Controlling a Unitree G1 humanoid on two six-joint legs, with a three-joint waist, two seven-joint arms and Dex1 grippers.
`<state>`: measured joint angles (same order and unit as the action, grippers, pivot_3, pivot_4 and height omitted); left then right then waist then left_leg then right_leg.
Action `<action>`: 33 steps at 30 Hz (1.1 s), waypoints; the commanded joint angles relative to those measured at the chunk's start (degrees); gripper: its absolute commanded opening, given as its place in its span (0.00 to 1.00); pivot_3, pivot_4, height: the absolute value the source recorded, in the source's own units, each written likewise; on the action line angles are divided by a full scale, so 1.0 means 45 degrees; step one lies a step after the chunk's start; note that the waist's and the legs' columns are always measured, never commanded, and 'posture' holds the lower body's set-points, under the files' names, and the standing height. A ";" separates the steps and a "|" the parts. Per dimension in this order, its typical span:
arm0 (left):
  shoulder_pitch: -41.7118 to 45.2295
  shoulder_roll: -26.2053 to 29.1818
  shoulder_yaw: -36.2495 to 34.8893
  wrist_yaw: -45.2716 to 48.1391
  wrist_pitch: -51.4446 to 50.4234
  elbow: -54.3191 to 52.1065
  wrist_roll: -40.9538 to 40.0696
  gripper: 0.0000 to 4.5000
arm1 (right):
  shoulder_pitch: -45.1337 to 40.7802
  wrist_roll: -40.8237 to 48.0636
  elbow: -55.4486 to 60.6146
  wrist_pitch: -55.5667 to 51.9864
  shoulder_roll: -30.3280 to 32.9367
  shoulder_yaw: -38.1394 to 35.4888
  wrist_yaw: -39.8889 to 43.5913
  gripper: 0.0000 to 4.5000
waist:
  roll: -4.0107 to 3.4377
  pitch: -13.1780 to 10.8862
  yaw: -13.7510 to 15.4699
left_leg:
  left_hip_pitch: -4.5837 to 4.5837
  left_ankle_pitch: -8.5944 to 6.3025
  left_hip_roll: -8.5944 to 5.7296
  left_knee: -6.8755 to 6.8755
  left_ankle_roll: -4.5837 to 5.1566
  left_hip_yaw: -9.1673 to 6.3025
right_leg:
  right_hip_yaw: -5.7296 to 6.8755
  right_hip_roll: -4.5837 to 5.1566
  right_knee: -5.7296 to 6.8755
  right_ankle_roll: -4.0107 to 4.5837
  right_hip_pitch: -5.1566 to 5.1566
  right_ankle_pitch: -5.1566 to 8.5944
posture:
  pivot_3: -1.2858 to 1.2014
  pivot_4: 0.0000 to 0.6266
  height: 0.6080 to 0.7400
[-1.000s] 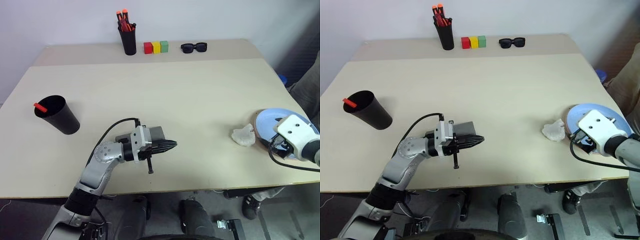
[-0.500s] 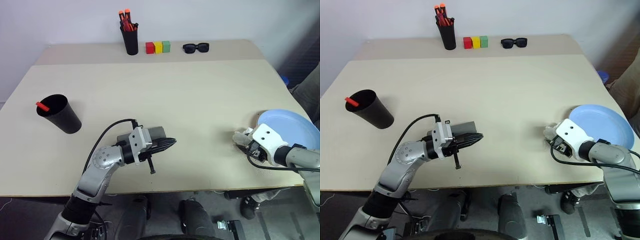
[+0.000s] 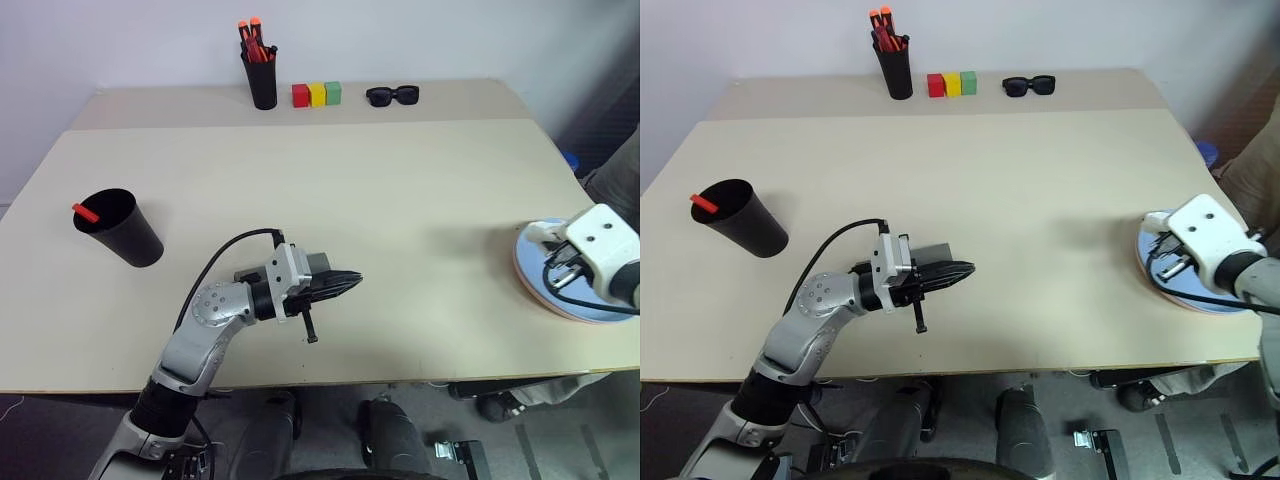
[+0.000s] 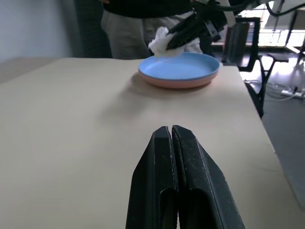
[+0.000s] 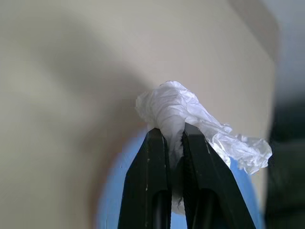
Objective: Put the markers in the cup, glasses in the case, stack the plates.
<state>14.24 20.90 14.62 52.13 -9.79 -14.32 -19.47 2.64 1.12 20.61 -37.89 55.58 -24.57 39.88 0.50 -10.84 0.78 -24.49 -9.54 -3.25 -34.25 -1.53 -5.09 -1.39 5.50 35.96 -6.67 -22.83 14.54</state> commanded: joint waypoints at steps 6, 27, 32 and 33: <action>-0.0013 -0.0173 -0.0157 -0.0281 0.0071 -0.0500 -0.0065 0.00 | -0.0131 -0.0602 -0.0191 0.0474 0.0204 0.0485 -0.0457 0.84 | -0.0006 0.0002 -0.0072 | 0.0006 -0.0001 0.0002 -0.0001 0.0002 0.0010 | -0.0004 0.0001 0.0002 0.0000 0.0000 0.0000 | 0.52 0.24 1.00; -0.3371 0.0155 -0.5060 -0.6871 -0.0632 -0.2868 0.1855 0.00 | -0.7390 0.2382 -0.6113 0.4538 -0.5513 0.5007 0.1296 0.84 | 0.0014 -0.0011 -0.0011 | 0.0003 -0.0003 -0.0003 -0.0001 0.0003 0.0004 | -0.0003 -0.0002 0.0004 -0.0006 -0.0002 -0.0001 | 0.52 0.24 1.00; -0.3610 -0.0099 -0.5256 -0.7646 -0.1065 -0.3346 0.1863 0.00 | -0.7983 0.2348 -0.7407 0.5376 -0.5690 0.5219 0.1523 0.84 | 0.0013 -0.0011 -0.0047 | 0.0003 -0.0003 0.0001 0.0008 0.0001 0.0006 | -0.0003 -0.0005 0.0009 -0.0006 -0.0014 -0.0002 | 0.52 0.24 1.00; -0.3603 -0.0104 -0.5241 -0.7703 -0.1083 -0.3313 0.1887 0.00 | -0.7956 0.2323 -0.7528 0.5540 -0.5697 0.5254 0.1561 0.84 | 0.0012 -0.0010 -0.0048 | 0.0004 -0.0003 0.0001 0.0009 0.0001 0.0006 | -0.0004 -0.0005 0.0010 -0.0006 -0.0015 -0.0002 | 0.52 0.24 1.00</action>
<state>-1.97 20.50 -7.93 18.34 -14.66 -27.23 -11.65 -31.99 11.43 -13.38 -15.13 30.20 -0.53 46.50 0.56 -10.88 0.56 -24.47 -9.56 -3.25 -34.21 -1.52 -5.06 -1.40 5.47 36.00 -6.70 -22.90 14.53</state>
